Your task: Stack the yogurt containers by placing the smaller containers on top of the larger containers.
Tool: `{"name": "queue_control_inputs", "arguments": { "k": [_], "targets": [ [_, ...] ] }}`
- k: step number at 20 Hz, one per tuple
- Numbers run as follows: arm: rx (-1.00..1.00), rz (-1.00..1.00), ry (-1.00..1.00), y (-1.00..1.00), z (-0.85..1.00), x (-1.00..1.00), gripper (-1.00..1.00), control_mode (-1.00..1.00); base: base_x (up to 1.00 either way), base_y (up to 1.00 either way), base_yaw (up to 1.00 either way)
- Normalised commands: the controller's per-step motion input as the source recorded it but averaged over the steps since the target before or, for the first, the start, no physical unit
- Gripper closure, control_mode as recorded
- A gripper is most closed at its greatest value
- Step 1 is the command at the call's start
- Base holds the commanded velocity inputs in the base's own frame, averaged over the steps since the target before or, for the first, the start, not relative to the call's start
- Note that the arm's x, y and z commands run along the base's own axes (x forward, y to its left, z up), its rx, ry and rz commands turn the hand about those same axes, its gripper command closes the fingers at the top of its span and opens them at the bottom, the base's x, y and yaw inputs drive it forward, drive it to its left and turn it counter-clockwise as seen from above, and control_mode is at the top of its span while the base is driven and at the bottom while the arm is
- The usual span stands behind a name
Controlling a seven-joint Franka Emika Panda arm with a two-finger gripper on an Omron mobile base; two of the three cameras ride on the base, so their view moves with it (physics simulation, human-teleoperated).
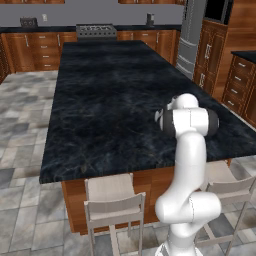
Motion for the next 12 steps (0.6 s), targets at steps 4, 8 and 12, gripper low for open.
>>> {"name": "queue_control_inputs", "arguments": {
  "k": [4, 8, 12],
  "targets": [
    [0.00, -0.02, 0.00, -0.01, 0.35, -0.06, 1.00, -1.00, 0.00, 0.00, 0.00],
    [0.00, 0.00, 0.00, -0.01, 0.43, -0.11, 1.00, -1.00, 0.00, 0.00, 0.00],
    [0.00, 0.00, 0.00, 0.00, 0.46, -0.14, 1.00, -1.00, 0.00, 0.00, 0.00]
  ]
}}
